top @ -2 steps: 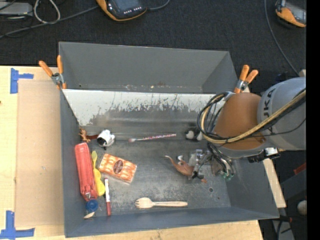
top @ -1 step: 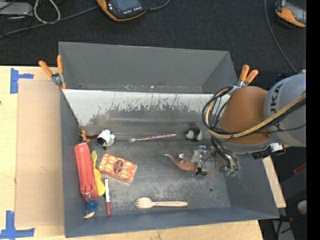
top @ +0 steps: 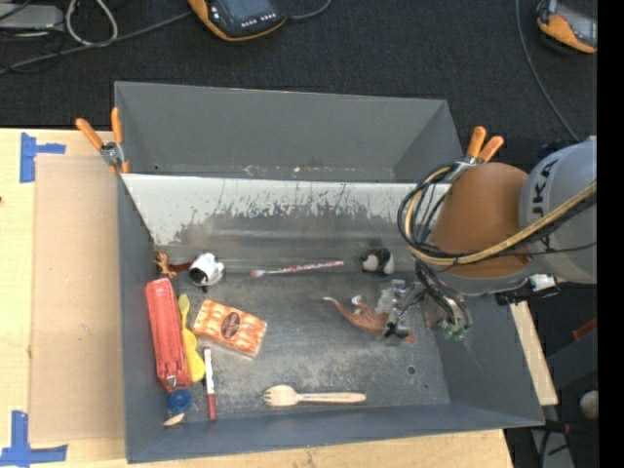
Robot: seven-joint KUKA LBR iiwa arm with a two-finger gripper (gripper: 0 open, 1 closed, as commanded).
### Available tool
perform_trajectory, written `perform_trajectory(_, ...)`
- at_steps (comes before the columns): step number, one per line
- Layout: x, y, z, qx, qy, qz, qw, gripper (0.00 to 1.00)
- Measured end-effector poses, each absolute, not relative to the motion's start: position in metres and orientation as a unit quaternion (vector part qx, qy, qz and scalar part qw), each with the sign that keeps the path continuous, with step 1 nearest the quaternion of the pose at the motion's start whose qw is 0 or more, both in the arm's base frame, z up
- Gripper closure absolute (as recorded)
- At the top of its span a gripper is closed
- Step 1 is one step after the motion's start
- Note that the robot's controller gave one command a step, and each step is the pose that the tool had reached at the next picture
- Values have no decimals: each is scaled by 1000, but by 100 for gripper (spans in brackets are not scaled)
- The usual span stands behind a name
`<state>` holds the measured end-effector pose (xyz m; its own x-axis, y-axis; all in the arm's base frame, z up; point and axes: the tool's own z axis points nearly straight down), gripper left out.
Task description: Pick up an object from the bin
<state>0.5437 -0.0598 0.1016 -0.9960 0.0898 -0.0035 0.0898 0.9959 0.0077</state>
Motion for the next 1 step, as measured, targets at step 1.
perform_trajectory(1,522,-68,70,-24,1000,4,1,100)
